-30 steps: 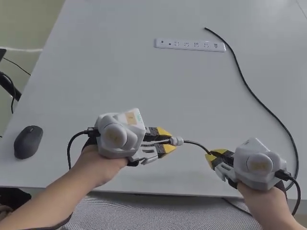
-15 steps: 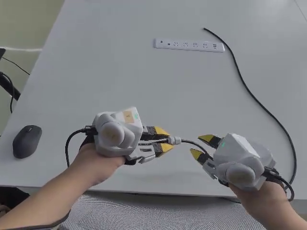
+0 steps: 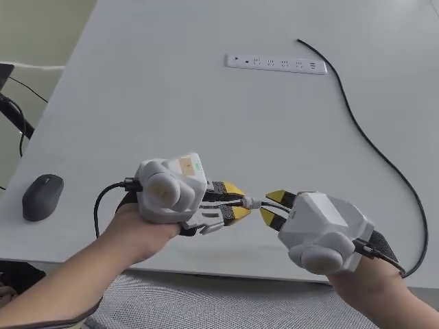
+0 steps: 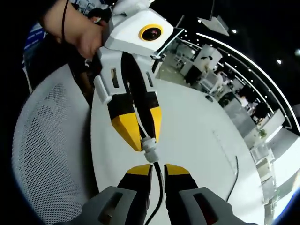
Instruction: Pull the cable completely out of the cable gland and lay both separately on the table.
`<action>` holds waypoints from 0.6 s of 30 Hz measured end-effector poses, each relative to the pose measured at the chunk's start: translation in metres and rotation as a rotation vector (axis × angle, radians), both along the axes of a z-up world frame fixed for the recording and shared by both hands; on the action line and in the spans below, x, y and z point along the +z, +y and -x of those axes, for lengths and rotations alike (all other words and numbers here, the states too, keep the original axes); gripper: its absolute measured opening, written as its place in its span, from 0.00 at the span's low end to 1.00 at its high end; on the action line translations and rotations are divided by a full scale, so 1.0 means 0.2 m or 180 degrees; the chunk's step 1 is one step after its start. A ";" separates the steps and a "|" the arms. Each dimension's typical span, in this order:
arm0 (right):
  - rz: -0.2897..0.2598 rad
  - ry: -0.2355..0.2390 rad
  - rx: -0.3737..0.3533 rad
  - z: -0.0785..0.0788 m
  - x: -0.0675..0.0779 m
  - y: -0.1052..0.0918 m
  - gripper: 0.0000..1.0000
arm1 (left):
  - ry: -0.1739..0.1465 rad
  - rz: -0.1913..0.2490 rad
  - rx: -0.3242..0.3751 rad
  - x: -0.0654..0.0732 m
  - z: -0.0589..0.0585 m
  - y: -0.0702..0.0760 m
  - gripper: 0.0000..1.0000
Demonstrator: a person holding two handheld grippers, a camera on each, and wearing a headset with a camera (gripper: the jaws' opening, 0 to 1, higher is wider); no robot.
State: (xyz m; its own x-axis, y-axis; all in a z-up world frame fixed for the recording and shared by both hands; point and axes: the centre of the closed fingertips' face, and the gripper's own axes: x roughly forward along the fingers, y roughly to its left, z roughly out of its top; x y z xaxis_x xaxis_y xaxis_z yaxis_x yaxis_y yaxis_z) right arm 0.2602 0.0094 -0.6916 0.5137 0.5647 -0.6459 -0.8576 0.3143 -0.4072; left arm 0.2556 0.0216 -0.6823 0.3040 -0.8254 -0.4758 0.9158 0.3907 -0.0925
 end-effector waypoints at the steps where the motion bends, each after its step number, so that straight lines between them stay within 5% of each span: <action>1: 0.0007 0.0000 0.0004 0.00 0.00 0.00 0.04 | -0.0002 0.0012 -0.0006 0.00 0.00 0.00 0.15; 18: -0.0156 0.0088 -0.0169 -0.02 -0.01 -0.03 0.01 | -0.0016 0.0020 -0.0023 0.01 0.00 -0.03 0.15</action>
